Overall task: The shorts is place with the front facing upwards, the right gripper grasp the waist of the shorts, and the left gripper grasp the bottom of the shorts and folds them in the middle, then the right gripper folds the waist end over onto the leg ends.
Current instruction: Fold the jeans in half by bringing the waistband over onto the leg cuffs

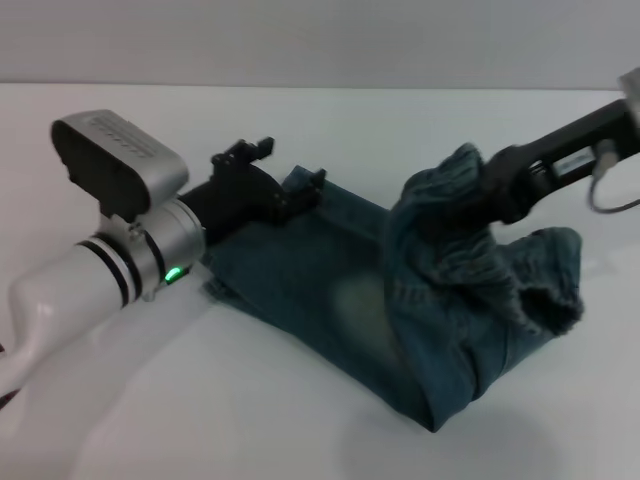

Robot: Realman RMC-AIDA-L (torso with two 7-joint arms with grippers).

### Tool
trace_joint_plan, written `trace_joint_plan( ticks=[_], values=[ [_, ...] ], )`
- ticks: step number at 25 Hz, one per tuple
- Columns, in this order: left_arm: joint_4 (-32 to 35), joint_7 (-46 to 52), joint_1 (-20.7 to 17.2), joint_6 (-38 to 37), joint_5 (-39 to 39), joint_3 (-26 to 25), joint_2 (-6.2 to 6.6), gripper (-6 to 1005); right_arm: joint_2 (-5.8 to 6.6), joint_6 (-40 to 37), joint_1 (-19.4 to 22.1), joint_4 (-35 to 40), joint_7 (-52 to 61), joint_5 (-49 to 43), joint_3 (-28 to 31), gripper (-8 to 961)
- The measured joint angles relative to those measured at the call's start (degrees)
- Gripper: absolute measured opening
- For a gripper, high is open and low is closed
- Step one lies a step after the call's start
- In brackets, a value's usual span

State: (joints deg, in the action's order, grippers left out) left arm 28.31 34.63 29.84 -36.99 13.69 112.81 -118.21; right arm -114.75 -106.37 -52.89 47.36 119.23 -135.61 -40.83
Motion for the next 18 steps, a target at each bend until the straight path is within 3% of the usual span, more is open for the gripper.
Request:
trace_joint_plan(
  ticks=[4, 6, 14, 18],
  values=[
    [-0.6, -1.2, -0.5, -0.1, 0.0, -2.5, 0.04, 846, -2.49, 4.8, 0.0, -0.4, -1.2, 0.0, -4.1, 73],
    [-1.3, -1.4, -0.6, -0.3, 0.0, -2.7, -0.01, 846, -3.10, 7.7, 0.0, -1.3, -1.4, 0.0, -5.8, 73],
    [-4.0, -1.5, -0.3, -0.6, -0.4, -2.8, -0.27, 845, -3.57, 14.8, -0.9, -5.2, -3.0, 2.7, -7.6, 74],
    [-4.8, -1.5, 0.0, -0.8, -0.4, -2.7, -0.39, 844, -3.65, 16.8, -1.2, -5.7, -3.8, 4.3, -7.7, 167]
  ],
)
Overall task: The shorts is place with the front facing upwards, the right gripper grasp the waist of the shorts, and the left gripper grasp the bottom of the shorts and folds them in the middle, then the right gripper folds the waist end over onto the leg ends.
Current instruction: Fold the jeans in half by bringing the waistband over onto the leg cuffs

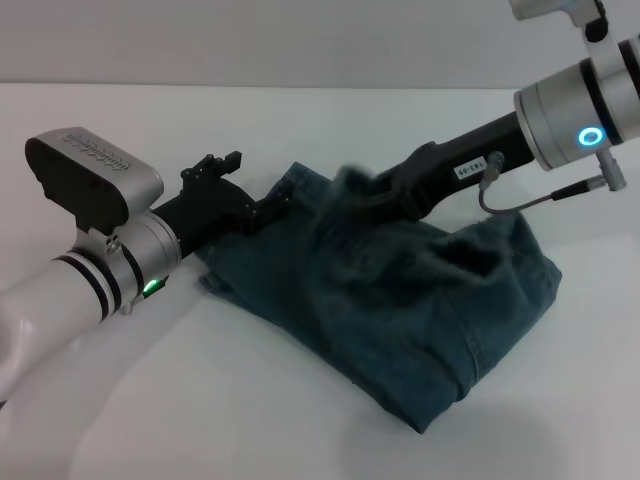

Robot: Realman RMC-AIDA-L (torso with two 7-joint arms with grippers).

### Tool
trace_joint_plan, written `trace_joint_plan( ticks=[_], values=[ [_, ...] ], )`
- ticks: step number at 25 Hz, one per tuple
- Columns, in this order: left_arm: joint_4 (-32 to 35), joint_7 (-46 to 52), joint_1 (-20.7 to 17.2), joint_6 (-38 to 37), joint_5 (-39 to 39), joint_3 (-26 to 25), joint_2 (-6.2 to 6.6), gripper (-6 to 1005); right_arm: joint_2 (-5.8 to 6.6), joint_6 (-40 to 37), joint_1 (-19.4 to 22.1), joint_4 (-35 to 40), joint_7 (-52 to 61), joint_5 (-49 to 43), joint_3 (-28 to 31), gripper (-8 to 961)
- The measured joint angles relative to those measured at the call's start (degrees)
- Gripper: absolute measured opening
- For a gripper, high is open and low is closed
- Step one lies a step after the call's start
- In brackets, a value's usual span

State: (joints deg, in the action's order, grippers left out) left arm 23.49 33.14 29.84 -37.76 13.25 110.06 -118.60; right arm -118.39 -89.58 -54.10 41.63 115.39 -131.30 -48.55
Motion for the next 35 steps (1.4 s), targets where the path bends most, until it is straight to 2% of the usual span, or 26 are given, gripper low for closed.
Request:
trace_joint_plan(
  ticks=[11, 15, 17, 23, 28, 35],
  values=[
    [-0.3, 0.0, 0.0, -0.3, -0.1, 0.2, -0.14, 846, -0.32, 3.5, -1.0, -1.0, -0.5, 0.1, -3.7, 454],
    [-0.4, 0.0, 0.0, -0.3, -0.1, -0.1, -0.06, 846, -0.29, -0.4, -1.1, -0.7, -0.6, 0.2, -3.7, 602],
    [-0.5, -0.3, 0.0, -0.3, -0.1, -1.0, 0.12, 845, -0.23, -3.9, -1.0, 0.5, -0.2, 0.5, -3.4, 602],
    [-1.1, -4.2, 0.1, -0.4, -0.1, -10.5, 0.32, 844, 0.00, -12.0, 0.4, 3.3, 1.9, 1.9, -3.5, 602],
    [-1.1, -4.4, 0.3, -0.4, 0.3, -18.3, 0.48, 845, 0.01, -14.9, 0.5, 3.4, 4.3, -3.5, -6.2, 602],
    [-1.6, -6.2, 0.9, -0.4, 0.2, -19.8, 0.43, 846, 0.07, -16.3, 0.2, 3.7, 6.6, -10.8, -7.2, 602]
  ],
)
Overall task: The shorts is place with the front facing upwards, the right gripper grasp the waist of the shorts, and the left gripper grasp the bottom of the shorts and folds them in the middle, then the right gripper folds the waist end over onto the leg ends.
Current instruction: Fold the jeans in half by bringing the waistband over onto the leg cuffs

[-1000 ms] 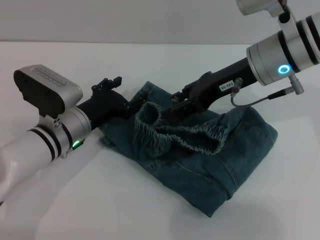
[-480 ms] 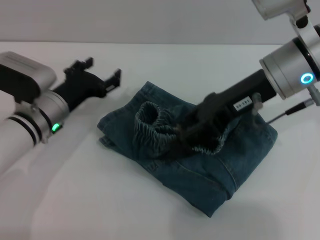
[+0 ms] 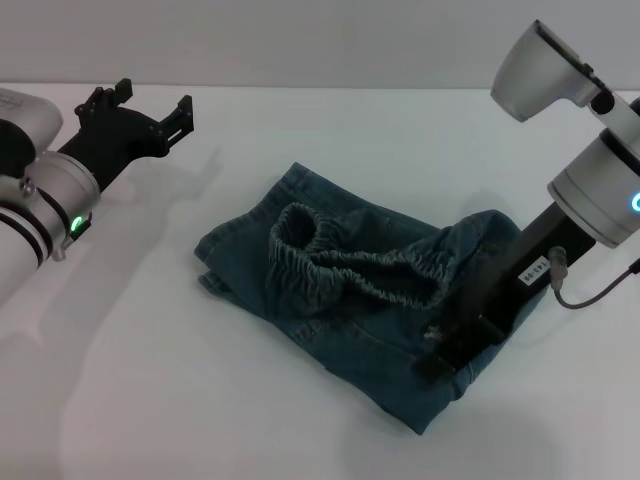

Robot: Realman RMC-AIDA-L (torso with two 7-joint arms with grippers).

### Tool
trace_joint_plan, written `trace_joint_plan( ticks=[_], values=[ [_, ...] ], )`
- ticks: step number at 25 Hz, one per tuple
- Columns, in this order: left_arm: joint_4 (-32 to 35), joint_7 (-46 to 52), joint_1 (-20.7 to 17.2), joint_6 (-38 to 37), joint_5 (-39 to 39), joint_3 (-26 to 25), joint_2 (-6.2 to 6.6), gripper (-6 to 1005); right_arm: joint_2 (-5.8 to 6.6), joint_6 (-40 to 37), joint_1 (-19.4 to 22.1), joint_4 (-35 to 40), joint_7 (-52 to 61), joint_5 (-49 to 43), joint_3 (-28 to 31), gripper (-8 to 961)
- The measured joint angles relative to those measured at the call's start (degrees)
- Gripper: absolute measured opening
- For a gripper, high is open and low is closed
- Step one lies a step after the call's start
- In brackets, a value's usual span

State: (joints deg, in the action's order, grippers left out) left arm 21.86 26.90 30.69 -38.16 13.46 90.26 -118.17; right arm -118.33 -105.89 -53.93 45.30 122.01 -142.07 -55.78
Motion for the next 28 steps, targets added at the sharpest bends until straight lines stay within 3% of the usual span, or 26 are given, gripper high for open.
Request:
trace_joint_plan(
  ticks=[14, 22, 28],
  values=[
    [-2.0, -0.5, 0.5, 0.0, -0.2, 0.5, -0.31, 844, 0.03, 9.9, -0.4, -0.1, 0.2, -2.8, -0.7, 601],
    [-3.6, -0.5, 0.6, -0.5, -0.3, 0.5, -0.39, 845, -0.47, 22.2, -1.0, -0.4, -0.3, -2.0, -1.2, 601],
    [-4.0, -0.5, 0.4, -0.5, -0.3, 0.5, -0.39, 845, -0.57, 30.8, 0.2, -0.5, -3.0, 4.9, -3.3, 601]
  ],
)
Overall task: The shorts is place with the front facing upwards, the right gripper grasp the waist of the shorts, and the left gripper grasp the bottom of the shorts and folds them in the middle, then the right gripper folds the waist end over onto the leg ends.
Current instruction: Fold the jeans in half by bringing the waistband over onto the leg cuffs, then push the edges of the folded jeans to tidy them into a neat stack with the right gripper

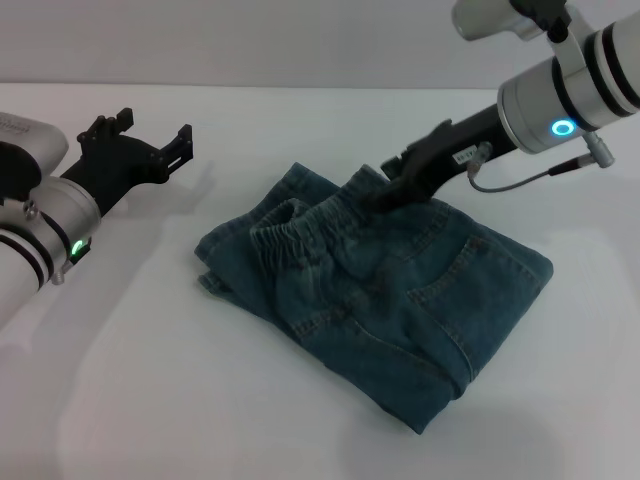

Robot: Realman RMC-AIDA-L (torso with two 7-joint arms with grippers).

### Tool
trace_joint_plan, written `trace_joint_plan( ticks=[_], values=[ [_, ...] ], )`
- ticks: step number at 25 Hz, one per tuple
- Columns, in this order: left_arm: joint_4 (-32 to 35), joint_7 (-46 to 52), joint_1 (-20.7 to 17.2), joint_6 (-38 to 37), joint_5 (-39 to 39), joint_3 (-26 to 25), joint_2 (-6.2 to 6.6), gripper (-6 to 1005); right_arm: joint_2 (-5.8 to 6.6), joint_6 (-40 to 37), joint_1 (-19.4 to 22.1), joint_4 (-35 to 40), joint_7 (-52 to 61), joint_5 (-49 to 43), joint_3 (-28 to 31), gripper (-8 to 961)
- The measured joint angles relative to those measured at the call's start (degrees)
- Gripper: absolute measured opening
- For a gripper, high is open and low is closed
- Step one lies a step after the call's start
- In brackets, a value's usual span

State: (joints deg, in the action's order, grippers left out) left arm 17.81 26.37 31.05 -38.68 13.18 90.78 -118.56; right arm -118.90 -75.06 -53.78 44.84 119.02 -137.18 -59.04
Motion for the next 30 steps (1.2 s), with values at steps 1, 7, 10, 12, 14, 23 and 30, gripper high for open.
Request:
trace_joint_plan(
  ticks=[1, 7, 10, 12, 14, 23, 30],
  values=[
    [-0.1, 0.0, -0.1, 0.0, 0.0, -0.1, 0.01, 846, -0.01, 0.8, 0.2, -0.3, -0.8, 0.9, -0.1, 601],
    [-0.8, 0.0, -0.2, 0.0, 0.0, -0.5, 0.14, 846, -0.02, 1.5, 0.5, -1.9, -3.3, 2.8, -1.4, 601],
    [-0.9, 0.0, -0.1, 0.0, 0.0, -0.5, 0.19, 845, -0.02, -1.1, 0.8, -2.1, -4.0, 4.2, -1.5, 601],
    [-0.9, 0.0, 0.0, 0.0, 0.0, -0.5, 0.24, 845, -0.02, -2.6, 1.0, -2.1, -4.3, 5.0, -1.6, 601],
    [-0.9, 0.0, 0.2, 0.0, 0.0, -0.5, 0.26, 844, -0.02, -2.9, 1.4, -2.4, -4.7, 6.4, -2.0, 601],
    [-0.7, 0.0, 0.6, 0.0, 0.0, -0.5, 0.27, 845, -0.17, 3.4, 1.7, -9.4, -9.3, 18.3, -9.1, 602],
    [-0.9, 0.0, 0.4, -0.2, 0.0, -0.5, 0.19, 846, -0.41, 6.5, 1.8, -12.2, -10.1, 24.4, -15.3, 601]
  ],
)
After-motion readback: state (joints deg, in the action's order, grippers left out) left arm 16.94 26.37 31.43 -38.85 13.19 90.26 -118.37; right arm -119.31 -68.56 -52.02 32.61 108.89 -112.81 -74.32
